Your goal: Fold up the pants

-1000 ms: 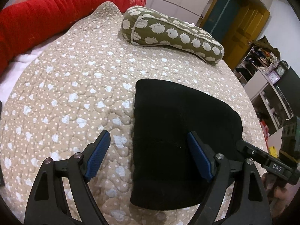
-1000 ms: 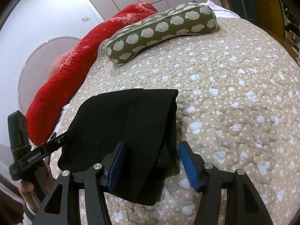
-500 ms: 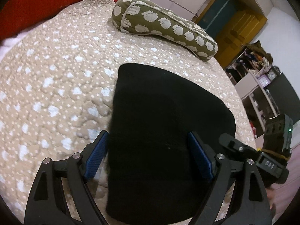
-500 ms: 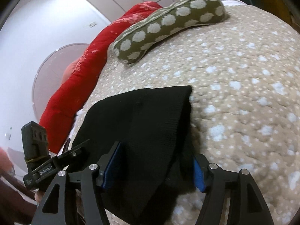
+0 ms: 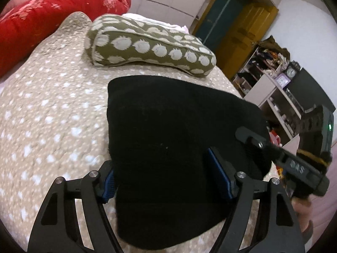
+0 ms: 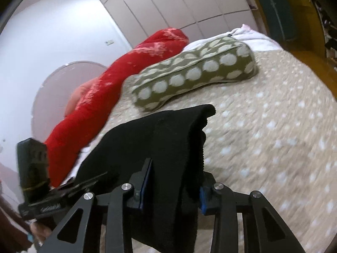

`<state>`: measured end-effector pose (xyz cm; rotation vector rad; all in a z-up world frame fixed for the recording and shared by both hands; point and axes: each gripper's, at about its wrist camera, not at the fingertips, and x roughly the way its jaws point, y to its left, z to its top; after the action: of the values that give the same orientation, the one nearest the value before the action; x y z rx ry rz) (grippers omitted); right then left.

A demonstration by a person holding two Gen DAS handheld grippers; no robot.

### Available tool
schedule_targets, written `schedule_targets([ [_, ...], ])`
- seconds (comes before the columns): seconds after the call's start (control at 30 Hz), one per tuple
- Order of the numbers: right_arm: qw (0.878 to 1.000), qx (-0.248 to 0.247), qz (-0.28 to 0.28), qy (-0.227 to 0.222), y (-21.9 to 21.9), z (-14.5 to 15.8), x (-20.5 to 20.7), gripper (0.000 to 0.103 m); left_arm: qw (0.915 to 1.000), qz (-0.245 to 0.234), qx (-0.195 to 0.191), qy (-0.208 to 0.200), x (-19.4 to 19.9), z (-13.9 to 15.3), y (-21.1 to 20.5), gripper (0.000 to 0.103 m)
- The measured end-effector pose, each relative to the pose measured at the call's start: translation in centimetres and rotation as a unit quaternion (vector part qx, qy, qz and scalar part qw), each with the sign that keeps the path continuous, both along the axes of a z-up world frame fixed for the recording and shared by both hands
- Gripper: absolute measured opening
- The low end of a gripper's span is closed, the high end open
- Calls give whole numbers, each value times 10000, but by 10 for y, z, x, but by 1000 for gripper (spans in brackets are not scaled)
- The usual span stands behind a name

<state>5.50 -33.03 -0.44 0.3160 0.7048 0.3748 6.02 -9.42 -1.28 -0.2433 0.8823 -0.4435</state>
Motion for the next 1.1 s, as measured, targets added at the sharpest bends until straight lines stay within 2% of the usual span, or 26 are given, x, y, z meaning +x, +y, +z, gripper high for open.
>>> schedule_targets([
  [0.07, 9989, -370, -274, 118, -8, -11, 16, 43, 9997, 16, 183, 156, 9, -12, -9, 76],
  [0.13, 9924, -986, -599, 427, -14, -24, 29, 43, 9978, 136, 604, 251, 15, -28, -17, 76],
  [0.17, 9913, -1039, -630, 504, -18, -27, 30, 43, 9974, 154, 657, 250, 14, -32, -17, 77],
  [0.23, 9941, -728, -666, 450, -30, -20, 19, 43, 9980, 176, 552, 236, 11, -31, -12, 77],
  [0.33, 9942, -859, -639, 87, -33, 2, -2, 40, 9972, 307, 652, 177, 6, -24, -8, 77],
  [0.47, 9954, -932, -165, -144, -9, 22, -15, 38, 9950, 378, 927, 35, 1, -22, -15, 77],
  [0.57, 9926, -1211, 54, 69, 18, 3, -10, 36, 9943, 419, 979, 10, 1, -24, -18, 77],
  [0.63, 9876, -1492, -40, 481, 26, -27, -6, 36, 9945, 410, 962, 13, 1, -24, -19, 77],
  [0.67, 9878, -1499, -132, 389, 27, -35, -8, 36, 9946, 392, 956, 36, 1, -25, -19, 77],
  [0.7, 9885, -1479, -191, 258, 27, -34, -11, 36, 9941, 427, 993, -3, 0, -25, -20, 77],
  [0.9, 9903, -1360, -247, 117, 26, -11, -23, 36, 9913, 495, 1207, -195, -10, -17, -23, 77],
  [1.1, 9890, -1365, -573, -34, 23, 3, -34, 38, 9866, 628, 1443, -427, -25, -5, -25, 77],
])
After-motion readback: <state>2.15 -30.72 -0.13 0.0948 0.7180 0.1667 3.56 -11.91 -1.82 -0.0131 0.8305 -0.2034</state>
